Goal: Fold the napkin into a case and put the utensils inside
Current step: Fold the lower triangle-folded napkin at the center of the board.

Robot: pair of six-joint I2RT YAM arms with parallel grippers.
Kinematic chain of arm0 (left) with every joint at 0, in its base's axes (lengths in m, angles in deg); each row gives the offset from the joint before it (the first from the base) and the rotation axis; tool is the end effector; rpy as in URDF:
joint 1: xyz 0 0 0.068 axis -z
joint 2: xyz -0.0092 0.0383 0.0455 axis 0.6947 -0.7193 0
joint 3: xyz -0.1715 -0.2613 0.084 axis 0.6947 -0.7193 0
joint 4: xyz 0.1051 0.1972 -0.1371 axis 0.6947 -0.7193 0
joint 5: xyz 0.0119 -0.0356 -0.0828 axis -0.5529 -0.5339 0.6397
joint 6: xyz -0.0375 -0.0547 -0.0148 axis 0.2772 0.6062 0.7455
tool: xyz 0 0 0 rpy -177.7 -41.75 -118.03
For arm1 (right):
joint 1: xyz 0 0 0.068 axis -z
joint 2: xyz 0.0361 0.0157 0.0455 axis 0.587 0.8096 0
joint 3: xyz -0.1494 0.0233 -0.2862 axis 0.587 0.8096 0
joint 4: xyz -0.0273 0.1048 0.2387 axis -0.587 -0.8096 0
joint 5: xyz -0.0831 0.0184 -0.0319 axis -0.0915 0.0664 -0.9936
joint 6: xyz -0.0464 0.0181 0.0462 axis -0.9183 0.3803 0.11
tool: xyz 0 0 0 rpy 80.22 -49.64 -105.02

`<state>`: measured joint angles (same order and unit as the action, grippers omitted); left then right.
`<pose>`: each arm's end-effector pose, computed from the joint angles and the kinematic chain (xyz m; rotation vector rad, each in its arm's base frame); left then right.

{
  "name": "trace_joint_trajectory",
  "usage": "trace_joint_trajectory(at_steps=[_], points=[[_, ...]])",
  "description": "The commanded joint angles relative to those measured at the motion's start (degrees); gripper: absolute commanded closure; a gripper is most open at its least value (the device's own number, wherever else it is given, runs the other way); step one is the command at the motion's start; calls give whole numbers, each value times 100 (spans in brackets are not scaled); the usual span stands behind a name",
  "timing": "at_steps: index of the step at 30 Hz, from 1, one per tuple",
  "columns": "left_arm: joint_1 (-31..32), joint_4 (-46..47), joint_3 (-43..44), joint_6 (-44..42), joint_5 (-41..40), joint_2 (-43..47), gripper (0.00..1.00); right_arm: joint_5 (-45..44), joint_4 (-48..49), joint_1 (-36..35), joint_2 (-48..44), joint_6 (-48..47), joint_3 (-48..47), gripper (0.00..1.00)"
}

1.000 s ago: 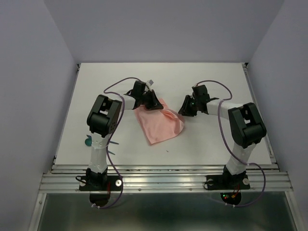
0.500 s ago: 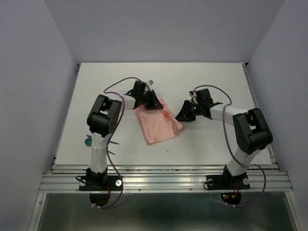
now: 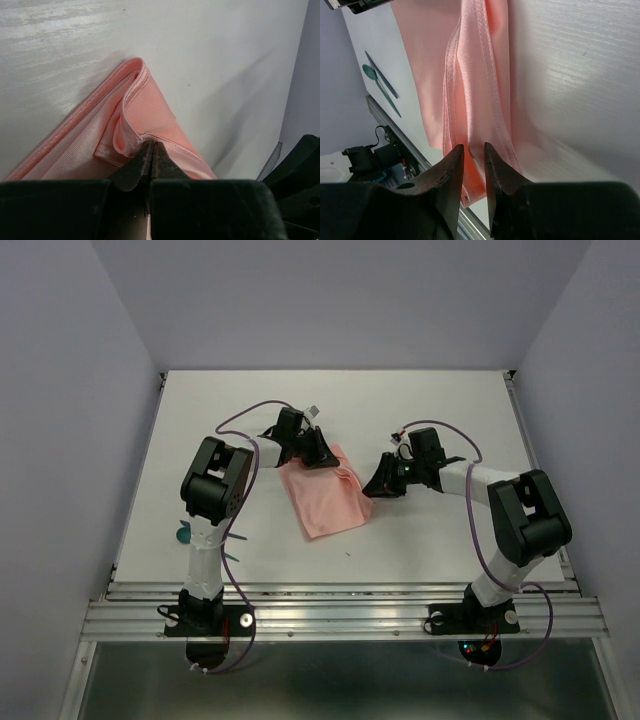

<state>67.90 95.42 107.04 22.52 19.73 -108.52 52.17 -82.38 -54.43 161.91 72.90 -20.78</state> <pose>0.4469 -0.2312 0.1636 0.1092 2.3481 -1.2062 0.3201 0.1431 0.2048 0.0306 2.5675 1.2163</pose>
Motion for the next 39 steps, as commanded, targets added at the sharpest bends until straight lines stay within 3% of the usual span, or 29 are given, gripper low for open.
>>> trace_joint_trajectory(at_steps=[1,12,15,19,24,26,27,28,30,31,32,35,39], points=[[-8,-981,-181,-417,-798,-493,95,101,-29,-138,-139,-229,-127,71],[-17,-1069,-102,-452,-816,-379,95,-795,-609,-911,90,-765,-733,71],[-17,-1087,-75,-452,-807,-388,95,-1024,-671,-982,204,-791,-778,78],[-17,-1122,-58,-478,-816,-352,95,-1243,-724,-1087,336,-756,-813,97],[-17,-1210,21,-549,-834,-317,95,-1691,-786,-1088,-15,-730,-769,98],[-17,-1210,74,-610,-842,-317,95,-2375,-865,-1088,-182,-660,-813,92],[-17,-1210,92,-645,-834,-335,95,-2543,-882,-1018,-331,-651,-813,81],[-17,-1375,118,-672,-825,-343,95,-2640,-882,-939,-384,-633,-822,81],[-17,-1482,188,-724,-816,-379,95,-2650,-865,-631,-481,-590,-813,53],[-17,-1482,206,-733,-816,-379,95,-2642,-856,-535,-499,-563,-804,53],[-17,-1500,206,-733,-816,-370,95,-2633,-847,-447,-499,-546,-795,44],[-17,-1508,224,-733,-825,-361,95,-2467,-777,-122,-464,-353,-620,36],[-17,-1509,197,-733,-869,-361,95,-2150,-558,81,-595,306,-32,35]])
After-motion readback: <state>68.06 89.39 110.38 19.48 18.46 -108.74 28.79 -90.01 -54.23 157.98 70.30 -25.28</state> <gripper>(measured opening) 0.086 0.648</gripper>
